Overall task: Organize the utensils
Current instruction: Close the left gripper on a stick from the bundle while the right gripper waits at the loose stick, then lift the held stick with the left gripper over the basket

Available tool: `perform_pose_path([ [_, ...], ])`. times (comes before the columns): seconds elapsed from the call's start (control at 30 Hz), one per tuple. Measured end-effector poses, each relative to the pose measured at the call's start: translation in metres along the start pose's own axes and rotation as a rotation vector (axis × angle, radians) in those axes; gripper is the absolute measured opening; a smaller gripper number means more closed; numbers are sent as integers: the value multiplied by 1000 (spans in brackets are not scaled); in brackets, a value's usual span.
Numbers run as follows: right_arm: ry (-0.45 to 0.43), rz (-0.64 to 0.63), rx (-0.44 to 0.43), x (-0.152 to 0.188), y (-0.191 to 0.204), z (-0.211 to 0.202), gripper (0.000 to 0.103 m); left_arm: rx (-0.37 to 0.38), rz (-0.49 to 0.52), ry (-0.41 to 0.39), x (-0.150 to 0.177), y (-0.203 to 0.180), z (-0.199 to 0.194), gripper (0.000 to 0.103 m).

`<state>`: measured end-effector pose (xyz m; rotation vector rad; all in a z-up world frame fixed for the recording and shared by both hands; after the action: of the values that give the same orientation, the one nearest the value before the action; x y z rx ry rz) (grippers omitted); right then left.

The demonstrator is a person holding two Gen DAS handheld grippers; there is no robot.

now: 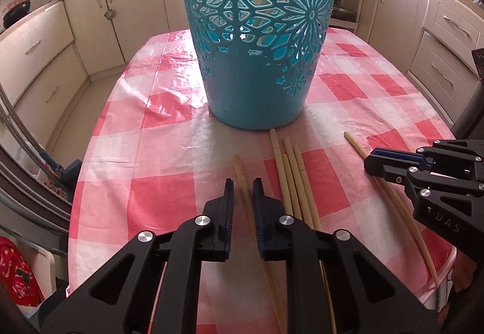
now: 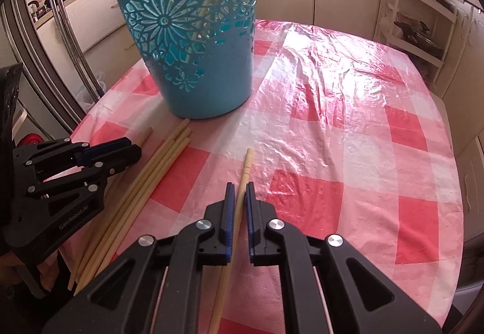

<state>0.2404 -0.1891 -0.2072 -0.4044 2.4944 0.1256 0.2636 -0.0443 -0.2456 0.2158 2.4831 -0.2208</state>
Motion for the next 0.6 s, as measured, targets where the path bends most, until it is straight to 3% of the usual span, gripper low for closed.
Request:
perform_pose_path([
  [0.2,-40,38,-34,0,-2,-1,7,87,-88,-27,-8,10,-19,5],
  [0.6,-56,84,-85,0,-3,-2,7,214,-172,-339,-99,24,-138,5],
])
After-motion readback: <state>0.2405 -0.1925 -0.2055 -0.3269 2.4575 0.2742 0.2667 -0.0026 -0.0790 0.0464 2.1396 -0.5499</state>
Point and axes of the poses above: each gripper's, at about its wrist camera, not at the fingertips, and z roughly the way its jaws point, y to its left, x to its underside, the point moved 10 cm from there along z, roughly the way its jaws point, and after that the axes turned 8 degrees about x, right-handed, at the moved point
